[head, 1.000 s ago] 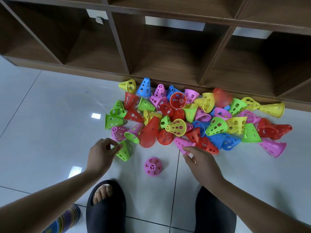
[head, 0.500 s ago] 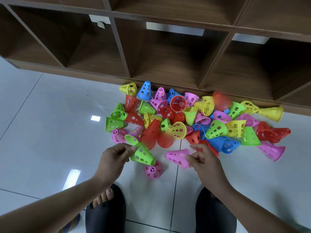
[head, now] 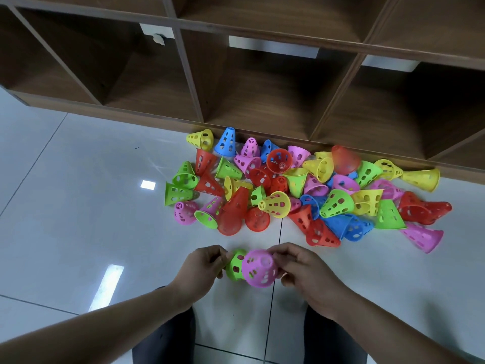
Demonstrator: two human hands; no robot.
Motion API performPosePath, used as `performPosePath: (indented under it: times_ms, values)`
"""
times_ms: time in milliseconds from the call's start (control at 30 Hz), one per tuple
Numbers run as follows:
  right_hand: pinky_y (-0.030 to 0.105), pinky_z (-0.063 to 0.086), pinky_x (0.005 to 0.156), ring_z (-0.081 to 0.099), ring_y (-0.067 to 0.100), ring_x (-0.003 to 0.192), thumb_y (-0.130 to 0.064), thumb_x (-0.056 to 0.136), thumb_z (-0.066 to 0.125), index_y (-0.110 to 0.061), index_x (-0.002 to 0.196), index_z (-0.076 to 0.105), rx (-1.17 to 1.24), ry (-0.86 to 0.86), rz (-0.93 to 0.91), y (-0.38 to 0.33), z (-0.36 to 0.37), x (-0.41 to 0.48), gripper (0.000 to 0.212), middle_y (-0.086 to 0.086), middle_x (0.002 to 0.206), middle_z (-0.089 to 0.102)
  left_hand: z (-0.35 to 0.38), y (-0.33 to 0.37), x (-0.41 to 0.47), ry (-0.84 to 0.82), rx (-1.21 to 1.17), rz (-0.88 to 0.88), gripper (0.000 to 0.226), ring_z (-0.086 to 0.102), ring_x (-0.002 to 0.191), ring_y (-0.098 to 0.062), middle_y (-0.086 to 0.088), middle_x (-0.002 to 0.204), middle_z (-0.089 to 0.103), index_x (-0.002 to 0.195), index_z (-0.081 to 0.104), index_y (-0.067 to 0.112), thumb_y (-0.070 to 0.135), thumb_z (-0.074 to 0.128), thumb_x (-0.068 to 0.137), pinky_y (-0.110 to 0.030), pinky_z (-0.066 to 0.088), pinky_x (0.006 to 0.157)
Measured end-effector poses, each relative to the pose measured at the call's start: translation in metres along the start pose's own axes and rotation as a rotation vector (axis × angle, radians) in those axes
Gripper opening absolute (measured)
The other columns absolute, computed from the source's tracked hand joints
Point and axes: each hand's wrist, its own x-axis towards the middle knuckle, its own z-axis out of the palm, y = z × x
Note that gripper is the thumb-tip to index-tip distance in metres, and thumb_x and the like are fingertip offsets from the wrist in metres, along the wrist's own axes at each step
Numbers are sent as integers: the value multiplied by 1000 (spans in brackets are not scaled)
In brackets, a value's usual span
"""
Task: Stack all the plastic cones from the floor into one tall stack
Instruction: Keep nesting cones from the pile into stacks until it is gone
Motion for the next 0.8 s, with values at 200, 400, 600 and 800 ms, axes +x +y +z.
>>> performPosePath:
  times_ms: [200,400,600,800]
  values:
    - [28,49,62,67,17,74,7,98,55,-14,105,74,-226,74,7,9,9,10,29,8,86,76,-4,-4,8,58,116,-2,27,57,56,0,6,67,69,85,74,20,34,63,106,-12,41,53]
    - [28,57,68,75,19,79,-2,99,62,-16,108,72,-346,32,-3,13,11,17,19,6,91,79,-3,-18,9,24,139,-24,12,73,71,-10,4,89,77,91,75,26,22,68,100,-21,54,69]
    - [35,64,74,78,28,90,-4,98,67,-16,109,73,-286,65,-2,14,4,22,17,9,107,77,-14,-13,20,66,123,-18,14,75,74,-10,7,90,78,93,74,26,15,67,97,-27,55,70]
    - [31,62,69,78,14,84,-2,100,63,-20,107,71,-328,243,-148,-22,-9,37,21,0,116,72,-29,6,34,195,-6,43,7,77,79,-9,5,94,76,104,68,29,22,67,101,-33,52,70]
